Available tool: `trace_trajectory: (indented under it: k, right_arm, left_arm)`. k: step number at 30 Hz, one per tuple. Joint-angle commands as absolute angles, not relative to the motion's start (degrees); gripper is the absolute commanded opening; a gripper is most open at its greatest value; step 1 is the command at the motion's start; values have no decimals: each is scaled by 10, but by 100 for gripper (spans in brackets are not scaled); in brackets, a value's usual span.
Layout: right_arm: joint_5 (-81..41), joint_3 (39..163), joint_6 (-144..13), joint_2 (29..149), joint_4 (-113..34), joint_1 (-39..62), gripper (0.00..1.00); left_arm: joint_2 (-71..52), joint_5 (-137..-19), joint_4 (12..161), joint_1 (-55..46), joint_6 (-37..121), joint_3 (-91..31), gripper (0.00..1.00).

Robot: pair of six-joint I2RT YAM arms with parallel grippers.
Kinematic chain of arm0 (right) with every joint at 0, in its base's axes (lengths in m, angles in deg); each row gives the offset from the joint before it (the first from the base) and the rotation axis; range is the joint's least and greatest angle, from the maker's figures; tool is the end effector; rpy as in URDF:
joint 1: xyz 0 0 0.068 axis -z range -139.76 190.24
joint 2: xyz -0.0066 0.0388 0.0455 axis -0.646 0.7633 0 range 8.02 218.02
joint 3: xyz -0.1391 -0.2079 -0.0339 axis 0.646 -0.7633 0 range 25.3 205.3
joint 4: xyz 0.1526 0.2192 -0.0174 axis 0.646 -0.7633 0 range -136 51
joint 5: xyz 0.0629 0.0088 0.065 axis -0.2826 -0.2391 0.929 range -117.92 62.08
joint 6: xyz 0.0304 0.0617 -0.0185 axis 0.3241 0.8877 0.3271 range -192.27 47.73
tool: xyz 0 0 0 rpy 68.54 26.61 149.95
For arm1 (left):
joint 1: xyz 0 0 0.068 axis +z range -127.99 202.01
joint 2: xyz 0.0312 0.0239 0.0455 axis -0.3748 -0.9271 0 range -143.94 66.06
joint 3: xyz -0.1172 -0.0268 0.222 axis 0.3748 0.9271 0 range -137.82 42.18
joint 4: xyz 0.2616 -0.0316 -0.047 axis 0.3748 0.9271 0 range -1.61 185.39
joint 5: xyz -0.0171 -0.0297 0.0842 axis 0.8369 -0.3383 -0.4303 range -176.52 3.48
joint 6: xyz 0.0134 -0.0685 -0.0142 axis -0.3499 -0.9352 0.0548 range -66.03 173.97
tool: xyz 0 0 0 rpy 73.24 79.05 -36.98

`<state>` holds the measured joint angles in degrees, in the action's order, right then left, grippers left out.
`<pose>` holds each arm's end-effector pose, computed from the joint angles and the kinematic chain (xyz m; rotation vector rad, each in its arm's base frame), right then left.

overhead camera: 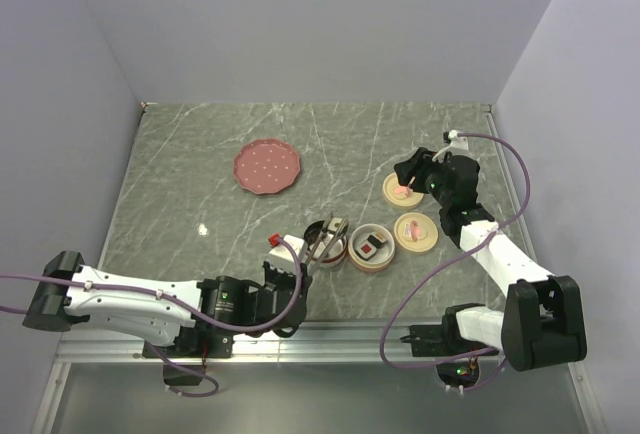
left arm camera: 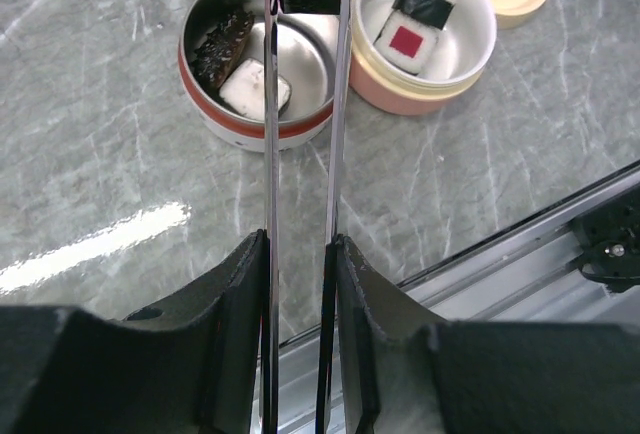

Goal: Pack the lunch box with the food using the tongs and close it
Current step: Place the food into the lunch box

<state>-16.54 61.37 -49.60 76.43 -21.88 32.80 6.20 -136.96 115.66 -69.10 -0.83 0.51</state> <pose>0.2981 0.0505 0.2210 0.1062 1.8633 0.5485 0.0405 -0.2346 0.2227 0.2623 2.0659 -0.5184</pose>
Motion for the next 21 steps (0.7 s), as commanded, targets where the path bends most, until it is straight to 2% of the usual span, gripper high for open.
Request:
trace_trajectory:
  k: [1,6,14,21]
  right_arm:
    - [-169,634,-499,767,-205,334,61]
    - [-167,634,-499,768,-206,334,61]
    - [-163,634,-499,763,-209,334,61]
    - [-161,632,-499,763,-209,334,61]
  left_arm:
    - [63,-1395,1198,-696,-43,-25,3]
    - [57,-1407,1251,-696,-94,-32,3]
    - [48,-1389,1219,-696,-73,-22,4]
    - [30,-1385,1219,-696,-72,-30,15]
